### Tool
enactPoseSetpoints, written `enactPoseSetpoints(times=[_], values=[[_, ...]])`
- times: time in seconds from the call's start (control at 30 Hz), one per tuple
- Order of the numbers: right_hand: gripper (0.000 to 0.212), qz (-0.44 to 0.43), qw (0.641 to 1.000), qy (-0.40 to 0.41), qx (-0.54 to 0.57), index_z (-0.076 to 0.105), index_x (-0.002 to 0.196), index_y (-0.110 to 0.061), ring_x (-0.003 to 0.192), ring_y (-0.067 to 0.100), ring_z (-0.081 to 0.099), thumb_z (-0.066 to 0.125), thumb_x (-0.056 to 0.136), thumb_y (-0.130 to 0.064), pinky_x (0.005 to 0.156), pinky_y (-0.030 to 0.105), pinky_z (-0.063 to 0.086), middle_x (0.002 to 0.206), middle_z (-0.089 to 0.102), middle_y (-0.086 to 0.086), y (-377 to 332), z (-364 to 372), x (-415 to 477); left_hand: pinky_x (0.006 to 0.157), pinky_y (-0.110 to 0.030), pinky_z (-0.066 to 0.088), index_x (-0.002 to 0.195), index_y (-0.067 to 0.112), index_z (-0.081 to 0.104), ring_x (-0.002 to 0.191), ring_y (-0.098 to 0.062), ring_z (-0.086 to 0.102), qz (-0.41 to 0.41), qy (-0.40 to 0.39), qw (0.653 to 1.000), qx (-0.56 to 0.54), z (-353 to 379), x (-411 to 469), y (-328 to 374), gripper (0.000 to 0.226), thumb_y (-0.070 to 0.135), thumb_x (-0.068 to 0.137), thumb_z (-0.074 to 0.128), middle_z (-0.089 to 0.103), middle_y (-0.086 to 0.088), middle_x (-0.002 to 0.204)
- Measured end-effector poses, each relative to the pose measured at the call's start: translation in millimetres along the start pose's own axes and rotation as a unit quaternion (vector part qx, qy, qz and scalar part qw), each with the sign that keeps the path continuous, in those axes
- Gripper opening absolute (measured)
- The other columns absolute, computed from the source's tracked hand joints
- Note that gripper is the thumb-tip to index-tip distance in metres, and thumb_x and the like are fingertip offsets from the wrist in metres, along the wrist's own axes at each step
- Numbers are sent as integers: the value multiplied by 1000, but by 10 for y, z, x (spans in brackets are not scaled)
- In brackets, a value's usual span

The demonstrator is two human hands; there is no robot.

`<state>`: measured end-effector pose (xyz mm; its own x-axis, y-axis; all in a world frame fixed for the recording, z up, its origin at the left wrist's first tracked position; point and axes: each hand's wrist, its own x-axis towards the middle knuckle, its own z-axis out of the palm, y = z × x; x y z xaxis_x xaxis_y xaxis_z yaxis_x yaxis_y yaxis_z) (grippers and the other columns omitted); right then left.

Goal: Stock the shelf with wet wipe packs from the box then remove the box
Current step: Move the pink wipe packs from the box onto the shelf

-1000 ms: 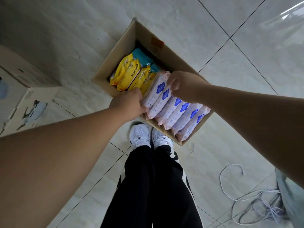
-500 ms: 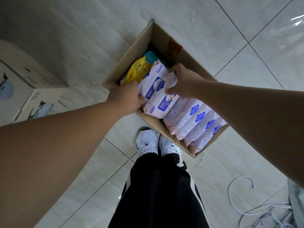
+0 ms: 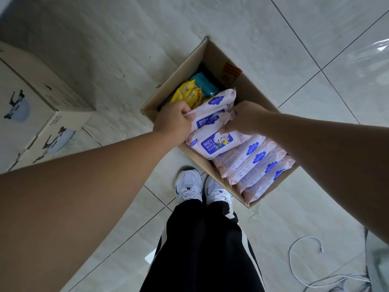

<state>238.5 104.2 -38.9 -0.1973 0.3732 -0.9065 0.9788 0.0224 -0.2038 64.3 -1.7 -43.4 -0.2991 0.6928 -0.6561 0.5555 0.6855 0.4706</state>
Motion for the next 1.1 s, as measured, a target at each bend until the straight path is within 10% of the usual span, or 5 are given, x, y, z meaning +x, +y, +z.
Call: enactPoseSetpoints(times=[0.4,0.93,1.1], values=[[30,-83,973,14,216,71,109,-26,92,15,75,82,82,-31,93,43,58,102,78,-8,110,-453,-1190,71,-36,50,91,17,54,80,-21,62,66,13,994,-82,-966,-443,624,17,31,100,55,65,-3,87],[22,-238,910,69,332,74,110,-13,97,28,76,75,90,-22,88,44,60,106,79,6,-365,-2378,-4611,66,-35,46,86,15,55,81,-27,62,178,78,978,-72,-3575,-2627,3154,19,29,99,58,64,-5,85],[42,-322,879,104,336,74,111,-8,103,48,69,82,79,-34,91,65,51,107,78,15,-747,-2923,-5752,60,-29,37,80,25,52,67,-11,52,221,150,962,-46,-4627,-3616,3774,21,31,99,59,60,5,78]])
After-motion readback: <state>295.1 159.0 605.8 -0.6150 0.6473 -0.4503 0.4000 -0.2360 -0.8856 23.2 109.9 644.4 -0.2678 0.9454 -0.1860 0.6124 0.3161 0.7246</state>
